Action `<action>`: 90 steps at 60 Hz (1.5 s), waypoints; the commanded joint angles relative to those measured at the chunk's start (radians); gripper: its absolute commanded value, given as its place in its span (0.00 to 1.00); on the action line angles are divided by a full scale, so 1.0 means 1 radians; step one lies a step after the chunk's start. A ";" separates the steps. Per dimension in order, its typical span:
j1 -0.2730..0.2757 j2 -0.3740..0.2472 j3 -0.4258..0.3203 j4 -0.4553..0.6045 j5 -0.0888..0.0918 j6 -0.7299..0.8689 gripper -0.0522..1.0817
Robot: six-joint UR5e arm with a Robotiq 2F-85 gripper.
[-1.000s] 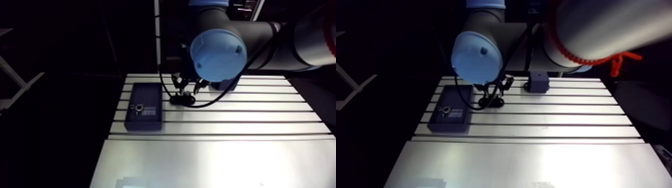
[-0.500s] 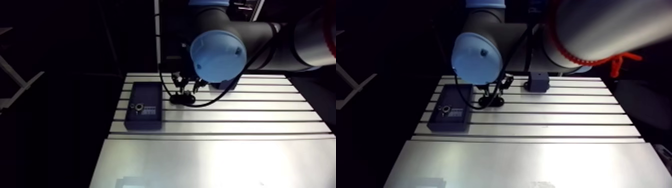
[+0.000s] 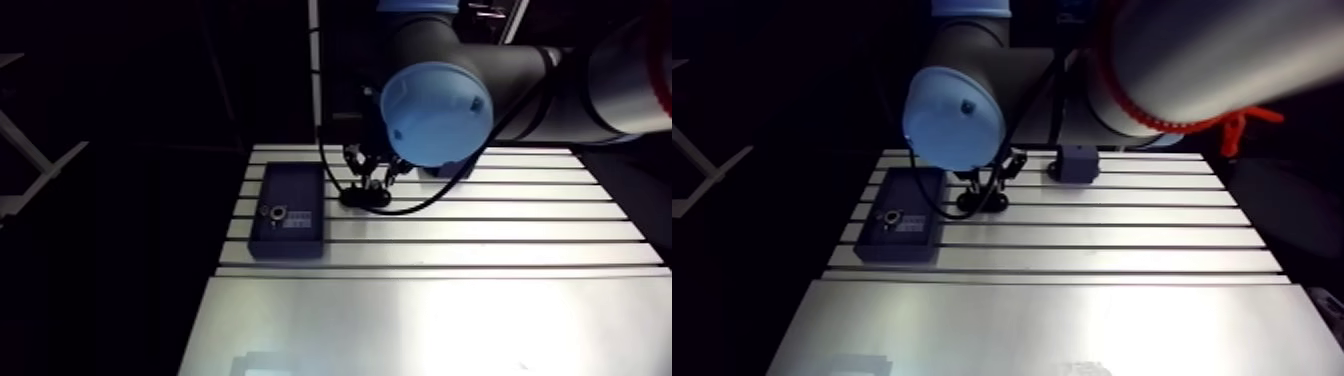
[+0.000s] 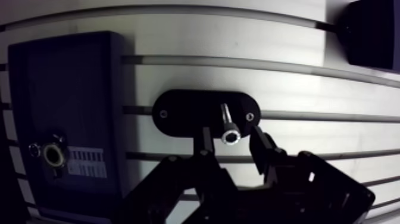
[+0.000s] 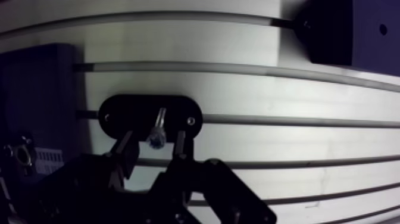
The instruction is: Pick up the M10 bolt and insert it into the hole until fully seated.
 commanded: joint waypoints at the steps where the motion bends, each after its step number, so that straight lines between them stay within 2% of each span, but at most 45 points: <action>1: -0.001 0.004 -0.001 0.000 -0.001 -0.001 0.55; 20: 0.000 0.005 -0.001 -0.002 -0.001 0.001 0.58; 50: -0.001 0.011 -0.006 -0.002 -0.001 -0.001 0.67; 55: -0.001 0.011 -0.005 -0.002 -0.001 -0.001 0.71; 90: -0.001 -0.004 -0.012 0.000 0.003 -0.001 0.78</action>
